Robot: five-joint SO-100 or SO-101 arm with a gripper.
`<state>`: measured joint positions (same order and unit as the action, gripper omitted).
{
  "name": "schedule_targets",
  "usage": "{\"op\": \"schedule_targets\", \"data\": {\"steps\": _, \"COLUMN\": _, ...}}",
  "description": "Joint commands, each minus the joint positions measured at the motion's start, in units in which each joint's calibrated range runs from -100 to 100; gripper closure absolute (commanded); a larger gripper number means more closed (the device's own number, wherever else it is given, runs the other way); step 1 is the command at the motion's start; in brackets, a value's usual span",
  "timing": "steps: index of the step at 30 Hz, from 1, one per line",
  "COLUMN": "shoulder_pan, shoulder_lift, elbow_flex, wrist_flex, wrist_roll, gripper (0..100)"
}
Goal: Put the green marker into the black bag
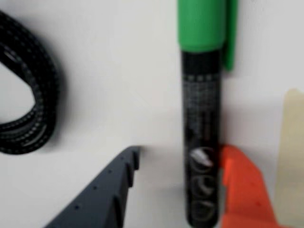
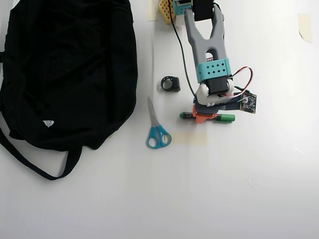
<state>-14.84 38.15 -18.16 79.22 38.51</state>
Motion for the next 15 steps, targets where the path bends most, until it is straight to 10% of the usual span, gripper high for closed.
{"op": "schedule_targets", "data": {"steps": 1, "shoulder_pan": 0.41, "shoulder_lift": -0.56, "elbow_flex": -1.97, "wrist_flex": 0.63, "wrist_roll": 0.24, "gripper": 80}}
{"op": "schedule_targets", "data": {"steps": 15, "shoulder_pan": 0.48, "shoulder_lift": -0.56, "elbow_flex": -1.97, "wrist_flex": 0.63, "wrist_roll": -0.02, "gripper": 81}}
